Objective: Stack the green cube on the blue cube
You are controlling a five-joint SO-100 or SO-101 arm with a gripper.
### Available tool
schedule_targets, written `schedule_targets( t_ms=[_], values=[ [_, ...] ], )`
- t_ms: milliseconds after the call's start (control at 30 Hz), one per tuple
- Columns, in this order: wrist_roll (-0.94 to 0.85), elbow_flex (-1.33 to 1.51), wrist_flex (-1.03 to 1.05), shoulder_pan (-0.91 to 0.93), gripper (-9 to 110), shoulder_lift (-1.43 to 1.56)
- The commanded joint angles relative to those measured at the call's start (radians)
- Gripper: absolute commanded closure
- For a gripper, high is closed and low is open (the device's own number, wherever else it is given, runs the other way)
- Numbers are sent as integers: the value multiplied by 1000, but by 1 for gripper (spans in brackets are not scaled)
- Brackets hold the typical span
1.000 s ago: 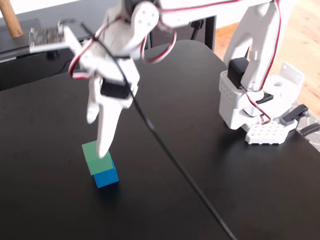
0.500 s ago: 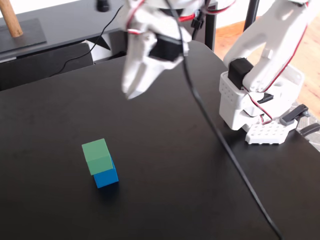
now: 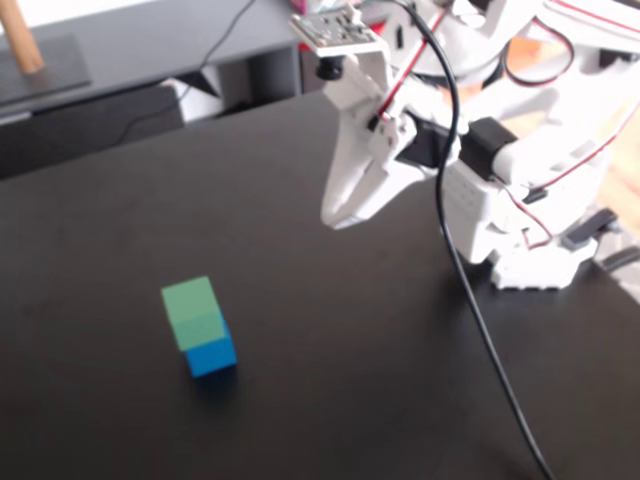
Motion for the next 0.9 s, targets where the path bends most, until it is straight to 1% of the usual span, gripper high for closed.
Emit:
schedule_targets(
  t_ms=[0,367,600,867],
  values=[
    [5,80,-41,-11,101,109],
    [40,334,-195,-55,101,264],
    [5,558,-324,-64,101,322],
    [-25,696,-321,-49,101,339]
  ],
)
